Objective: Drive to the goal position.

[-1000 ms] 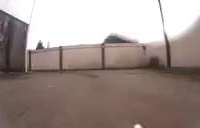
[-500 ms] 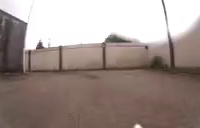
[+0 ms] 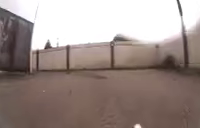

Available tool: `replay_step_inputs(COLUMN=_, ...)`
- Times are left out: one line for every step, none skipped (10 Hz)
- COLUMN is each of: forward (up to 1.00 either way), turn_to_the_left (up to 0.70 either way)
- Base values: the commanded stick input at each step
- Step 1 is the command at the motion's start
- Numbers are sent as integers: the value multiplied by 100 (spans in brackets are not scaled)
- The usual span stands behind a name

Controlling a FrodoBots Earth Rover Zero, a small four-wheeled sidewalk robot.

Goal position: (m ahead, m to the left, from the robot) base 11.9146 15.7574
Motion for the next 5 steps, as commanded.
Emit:
replay_step_inputs(forward=70, turn_to_the_left=6)
replay_step_inputs(forward=70, turn_to_the_left=6)
replay_step_inputs(forward=70, turn_to_the_left=6)
replay_step_inputs(forward=70, turn_to_the_left=6)
replay_step_inputs(forward=70, turn_to_the_left=6)
